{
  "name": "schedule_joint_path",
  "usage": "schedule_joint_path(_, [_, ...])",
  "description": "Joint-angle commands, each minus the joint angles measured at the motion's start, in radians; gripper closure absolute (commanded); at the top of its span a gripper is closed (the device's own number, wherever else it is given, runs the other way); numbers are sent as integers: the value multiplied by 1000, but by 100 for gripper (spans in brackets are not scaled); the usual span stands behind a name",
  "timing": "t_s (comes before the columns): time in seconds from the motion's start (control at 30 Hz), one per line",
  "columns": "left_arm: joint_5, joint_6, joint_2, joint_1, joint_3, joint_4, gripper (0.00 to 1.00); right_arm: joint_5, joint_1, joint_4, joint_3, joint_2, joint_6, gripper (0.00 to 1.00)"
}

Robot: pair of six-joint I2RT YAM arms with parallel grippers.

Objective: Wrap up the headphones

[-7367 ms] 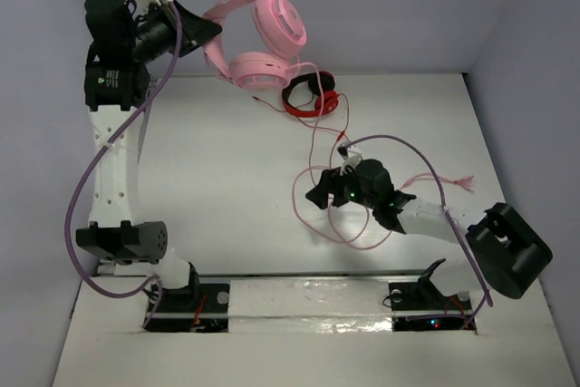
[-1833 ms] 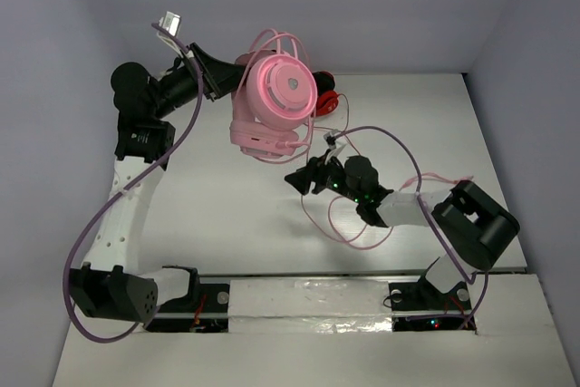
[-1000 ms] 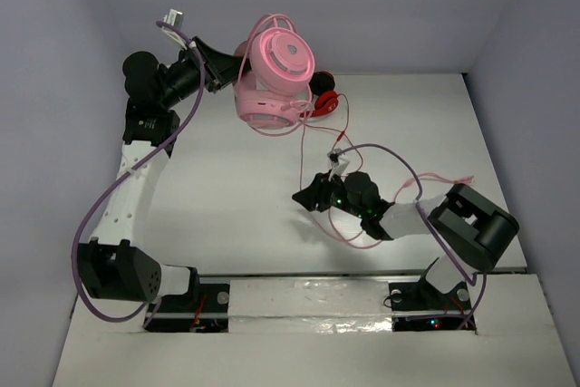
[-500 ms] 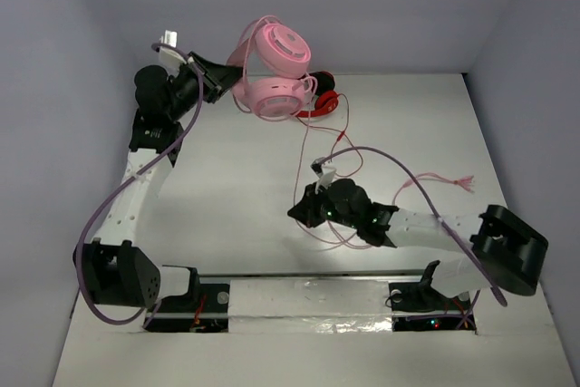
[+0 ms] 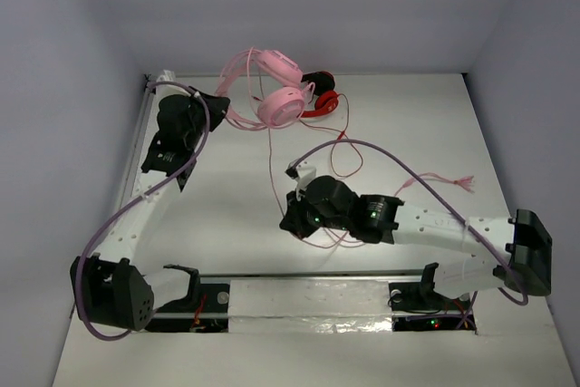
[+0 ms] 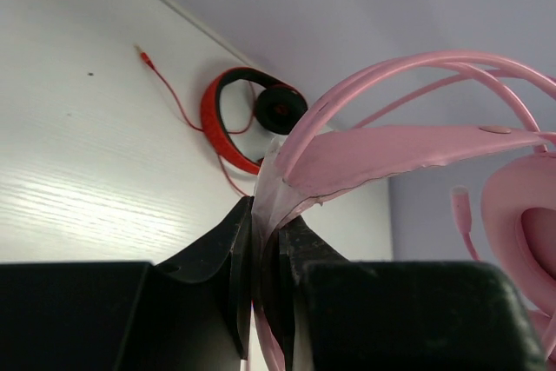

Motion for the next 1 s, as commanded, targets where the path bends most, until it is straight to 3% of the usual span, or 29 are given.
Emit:
schedule_joint_path(0.0, [-197,62,-65,-59,6,54,100,25,56,-161,138,-30,-52,100])
schedule_joint_path(0.27, [-340,162,-50,-131,-35,1,100,92,101,-376,311,-47,-100,100])
schedule_joint_path(0.5, [-426,242,-30,-272,-74,-16,100,158,101,-520,462,-21,-160,100])
schedule_joint_path(0.73, [-366,334,13,-341,-60,-41,100,300,101,-623,574,-7,-223,100])
schedule_joint_path(0.97, [-279,397,18,-354,-20,-169,100,451,90,-688,596,-24,-252,100])
